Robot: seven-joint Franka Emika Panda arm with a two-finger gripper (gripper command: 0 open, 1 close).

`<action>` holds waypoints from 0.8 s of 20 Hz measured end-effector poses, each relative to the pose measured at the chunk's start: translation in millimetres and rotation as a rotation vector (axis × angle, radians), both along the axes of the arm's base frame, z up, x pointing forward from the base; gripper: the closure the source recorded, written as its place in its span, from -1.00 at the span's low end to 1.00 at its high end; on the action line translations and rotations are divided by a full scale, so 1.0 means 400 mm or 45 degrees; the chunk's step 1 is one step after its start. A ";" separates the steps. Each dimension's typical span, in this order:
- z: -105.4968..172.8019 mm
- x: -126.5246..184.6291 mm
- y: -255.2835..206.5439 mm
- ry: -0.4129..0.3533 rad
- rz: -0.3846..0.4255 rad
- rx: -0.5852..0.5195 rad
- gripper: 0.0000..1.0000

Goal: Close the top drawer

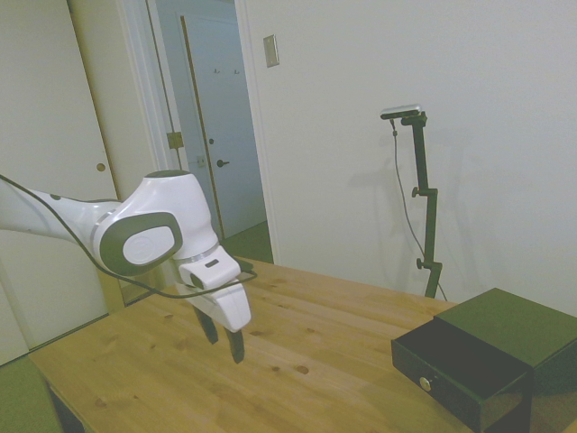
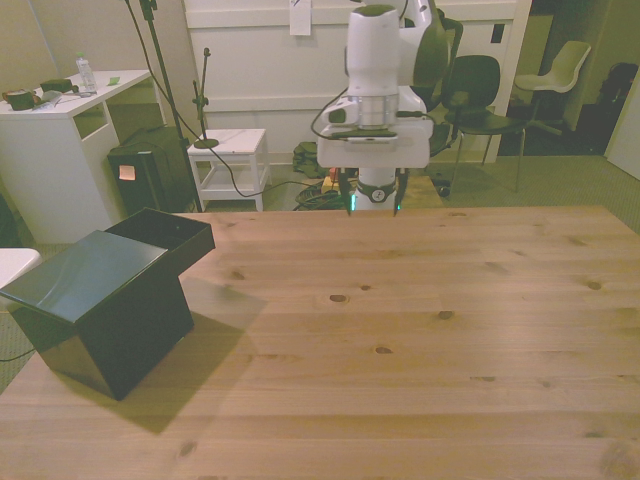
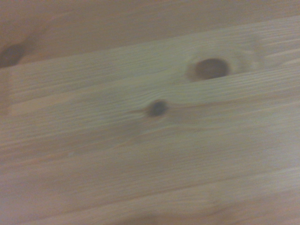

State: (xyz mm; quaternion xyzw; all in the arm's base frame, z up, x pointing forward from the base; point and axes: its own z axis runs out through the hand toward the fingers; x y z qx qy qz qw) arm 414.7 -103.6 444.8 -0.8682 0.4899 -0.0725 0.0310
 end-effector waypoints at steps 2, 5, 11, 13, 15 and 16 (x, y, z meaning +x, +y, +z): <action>0.000 0.006 -0.090 -0.007 -0.082 0.000 -1.00; 0.007 0.027 -0.231 -0.021 -0.192 -0.009 -1.00; 0.042 0.110 -0.444 -0.049 -0.301 -0.053 -1.00; 0.054 0.135 -0.480 -0.057 -0.320 -0.069 1.00; 0.059 0.154 -0.502 -0.054 -0.330 -0.077 1.00; 0.060 0.161 -0.509 -0.054 -0.333 -0.081 1.00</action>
